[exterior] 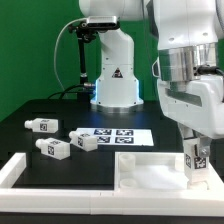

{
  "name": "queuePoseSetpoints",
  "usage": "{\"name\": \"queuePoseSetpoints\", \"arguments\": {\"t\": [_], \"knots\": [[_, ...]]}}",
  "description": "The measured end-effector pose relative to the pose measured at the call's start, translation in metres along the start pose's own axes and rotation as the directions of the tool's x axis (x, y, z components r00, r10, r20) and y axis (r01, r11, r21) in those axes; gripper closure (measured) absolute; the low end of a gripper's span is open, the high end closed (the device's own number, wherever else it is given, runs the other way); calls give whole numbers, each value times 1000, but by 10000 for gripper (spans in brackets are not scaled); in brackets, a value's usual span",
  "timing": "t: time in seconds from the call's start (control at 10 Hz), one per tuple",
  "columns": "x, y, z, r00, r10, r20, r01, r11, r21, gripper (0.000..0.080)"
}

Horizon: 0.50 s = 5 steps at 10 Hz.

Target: Assemble one leg

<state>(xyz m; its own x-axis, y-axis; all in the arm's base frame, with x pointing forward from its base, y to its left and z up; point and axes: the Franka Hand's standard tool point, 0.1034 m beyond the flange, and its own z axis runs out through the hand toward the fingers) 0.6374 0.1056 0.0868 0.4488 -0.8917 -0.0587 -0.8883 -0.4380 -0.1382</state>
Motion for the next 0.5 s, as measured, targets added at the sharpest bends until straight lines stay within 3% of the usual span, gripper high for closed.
{"name": "queuePoseSetpoints", "arguments": {"t": [0.1,0.2,0.3,0.5], "knots": [[-1,0,0,979,-206,-3,206,979,-8,298],[-4,-2,0,939,-344,-4,344,939,-13,178],[-11,-3,0,916,-401,-3,401,916,-14,158],[-8,-2,1,857,-515,-4,515,857,-20,151]]}}
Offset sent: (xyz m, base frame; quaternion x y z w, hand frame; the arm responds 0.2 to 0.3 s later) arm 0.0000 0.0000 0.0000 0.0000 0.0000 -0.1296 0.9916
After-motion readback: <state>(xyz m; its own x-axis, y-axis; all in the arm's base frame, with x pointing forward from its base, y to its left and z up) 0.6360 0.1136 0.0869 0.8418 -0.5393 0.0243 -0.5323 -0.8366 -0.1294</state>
